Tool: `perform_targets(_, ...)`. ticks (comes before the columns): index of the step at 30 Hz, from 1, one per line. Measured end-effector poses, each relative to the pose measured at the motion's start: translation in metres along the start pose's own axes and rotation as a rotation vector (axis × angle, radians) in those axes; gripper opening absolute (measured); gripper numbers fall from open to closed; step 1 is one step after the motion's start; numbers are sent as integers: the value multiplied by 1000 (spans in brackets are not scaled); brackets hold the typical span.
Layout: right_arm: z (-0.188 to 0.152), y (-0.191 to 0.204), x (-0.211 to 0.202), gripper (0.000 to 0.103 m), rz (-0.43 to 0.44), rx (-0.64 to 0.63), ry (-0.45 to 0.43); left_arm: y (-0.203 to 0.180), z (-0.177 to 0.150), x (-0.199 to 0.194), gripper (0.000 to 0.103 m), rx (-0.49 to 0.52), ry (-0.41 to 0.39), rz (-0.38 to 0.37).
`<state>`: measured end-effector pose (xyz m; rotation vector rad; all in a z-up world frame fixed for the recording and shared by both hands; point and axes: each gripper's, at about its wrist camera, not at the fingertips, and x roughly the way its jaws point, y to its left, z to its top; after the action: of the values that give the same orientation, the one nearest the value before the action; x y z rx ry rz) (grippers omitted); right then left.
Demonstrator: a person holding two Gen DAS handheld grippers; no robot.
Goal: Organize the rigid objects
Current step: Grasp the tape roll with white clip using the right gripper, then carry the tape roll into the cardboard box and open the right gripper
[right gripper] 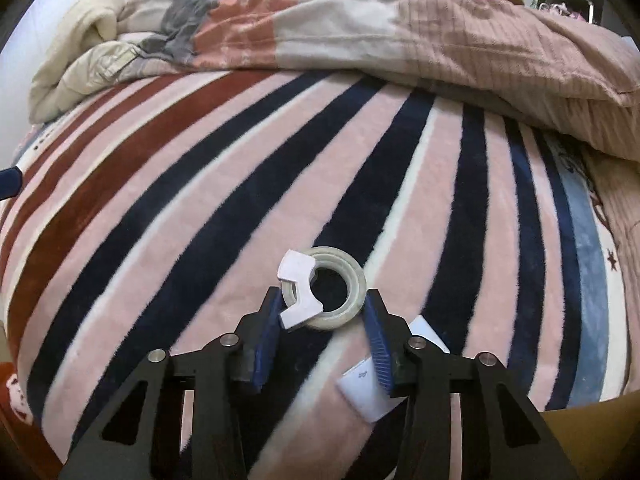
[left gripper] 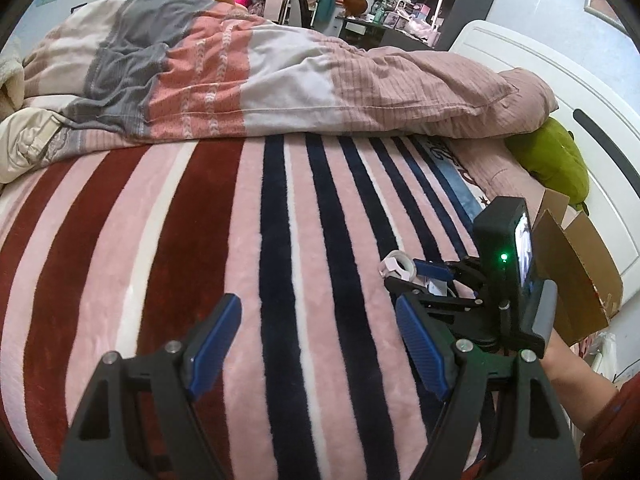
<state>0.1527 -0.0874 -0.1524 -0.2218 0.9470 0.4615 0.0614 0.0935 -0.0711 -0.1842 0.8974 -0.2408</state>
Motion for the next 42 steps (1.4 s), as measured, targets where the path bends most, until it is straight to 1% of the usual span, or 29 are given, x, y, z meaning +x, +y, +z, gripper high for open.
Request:
perform_targets(3,-1,5,-10,36,-5,-28,-28,-5,2,-2,77,4,-2,-12)
perform_targets(7,0,20,-49,36,83,-71,-81,-24,8,-12,77,36,-23,-49)
perform_targets(10,0,32,-88,36,159,-111,-136,-45,13,-22,77,68,-42,-101)
perform_targets(12,-1,36,-117,36,199,-134,-181,-62,16,-29,76,91,-47,-152)
perform_targets(13,-2,37,-131,36,210,-146,-206,-70,18,-32,74,99,-49,-174)
perform_targets(14,-4,37,-144,36,217,-159,-232,-79,20,-35,67,110,-50,-197)
perform_targets(15,-5,37,-158,36,221,-174,-257,-88,22,-38,64,127,-50,-224)
perform_targets(16,-7,36,-166,36,221,-183,-272,-98,25,-40,57,145,-48,-250)
perform_targets(17,-10,34,-177,36,213,-195,-291,-110,28,-42,51,164,-45,-272)
perform_targets(18,-13,31,-185,36,201,-202,-304,-119,30,-43,48,180,-43,-285)
perform_targets(19,-15,28,-193,36,189,-207,-319,-133,33,-43,41,206,-40,-301)
perform_targets(20,-18,23,-202,36,175,-209,-335,-144,36,-42,36,225,-37,-309)
perform_targets(22,-24,11,-216,36,151,-206,-359,-168,40,-41,35,267,-35,-319)
perform_targets(25,-34,-14,-231,36,106,-186,-380,-204,45,-31,35,323,-16,-340)
perform_targets(28,-44,-39,-239,36,65,-157,-377,-235,47,-19,35,363,16,-359)
perform_targets(32,-57,-76,-244,36,5,-112,-347,-274,48,3,35,416,66,-386)
perform_targets(36,-70,-105,-245,36,-53,-73,-304,-299,47,23,36,432,114,-412)
perform_targets(37,-72,-110,-243,36,-64,-65,-295,-303,47,27,39,437,122,-411)
perform_targets(38,-76,-113,-243,36,-75,-60,-289,-306,47,30,47,442,126,-402)
perform_targets(39,-78,-117,-241,36,-87,-54,-278,-307,47,31,52,446,125,-393)
perform_targets(40,-80,-120,-239,39,-95,-45,-262,-307,47,31,61,447,117,-382)
perform_targets(41,-82,-123,-237,48,-97,-37,-251,-307,48,32,66,446,109,-377)
perform_targets(42,-84,-125,-237,54,-97,-28,-242,-304,49,30,67,441,101,-373)
